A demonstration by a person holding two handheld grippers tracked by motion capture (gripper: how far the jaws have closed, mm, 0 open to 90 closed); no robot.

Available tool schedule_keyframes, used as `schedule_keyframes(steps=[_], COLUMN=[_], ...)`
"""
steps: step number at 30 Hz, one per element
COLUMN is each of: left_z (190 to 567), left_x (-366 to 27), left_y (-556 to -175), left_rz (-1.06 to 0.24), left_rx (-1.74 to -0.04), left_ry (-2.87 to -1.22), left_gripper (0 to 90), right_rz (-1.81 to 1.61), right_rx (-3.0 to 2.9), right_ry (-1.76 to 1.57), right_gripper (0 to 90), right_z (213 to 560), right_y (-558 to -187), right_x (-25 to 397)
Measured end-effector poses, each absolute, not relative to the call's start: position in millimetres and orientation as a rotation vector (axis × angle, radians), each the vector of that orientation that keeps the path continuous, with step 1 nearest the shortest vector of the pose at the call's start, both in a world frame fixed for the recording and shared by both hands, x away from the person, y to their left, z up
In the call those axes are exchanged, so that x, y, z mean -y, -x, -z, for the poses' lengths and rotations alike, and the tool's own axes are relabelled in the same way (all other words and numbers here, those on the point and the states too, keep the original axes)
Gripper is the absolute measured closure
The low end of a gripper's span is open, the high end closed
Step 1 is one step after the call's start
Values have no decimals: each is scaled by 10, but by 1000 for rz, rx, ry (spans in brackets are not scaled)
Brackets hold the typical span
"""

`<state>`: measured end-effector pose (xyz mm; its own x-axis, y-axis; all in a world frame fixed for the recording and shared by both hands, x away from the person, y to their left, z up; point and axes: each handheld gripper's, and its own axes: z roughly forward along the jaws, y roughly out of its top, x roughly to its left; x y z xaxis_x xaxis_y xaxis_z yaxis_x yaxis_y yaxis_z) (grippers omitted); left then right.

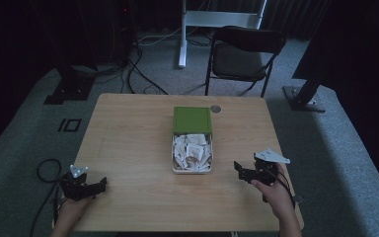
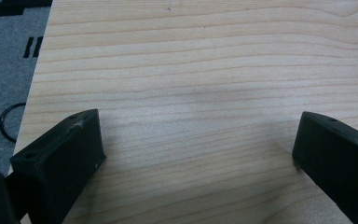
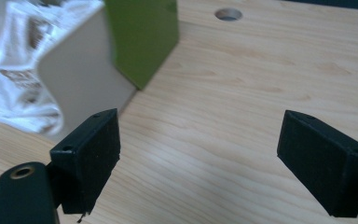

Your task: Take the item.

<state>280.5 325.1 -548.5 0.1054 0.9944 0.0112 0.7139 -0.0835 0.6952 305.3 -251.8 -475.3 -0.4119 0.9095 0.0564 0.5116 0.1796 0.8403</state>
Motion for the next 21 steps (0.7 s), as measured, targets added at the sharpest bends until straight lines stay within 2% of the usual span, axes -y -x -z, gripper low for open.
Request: schedule_keyframes(steps=[21], left_z=[5485], left_x=[-3251], left_y=[-2805], left_rz=[-684], left_rx=[-1663], left_ry=[-1857], left_gripper=[26], right_rz=[-1275], right_rx=[-2076], right_ry=[-1182], right_gripper=[135], right_z=[4459], right_y=[-3172], right_x=[1956])
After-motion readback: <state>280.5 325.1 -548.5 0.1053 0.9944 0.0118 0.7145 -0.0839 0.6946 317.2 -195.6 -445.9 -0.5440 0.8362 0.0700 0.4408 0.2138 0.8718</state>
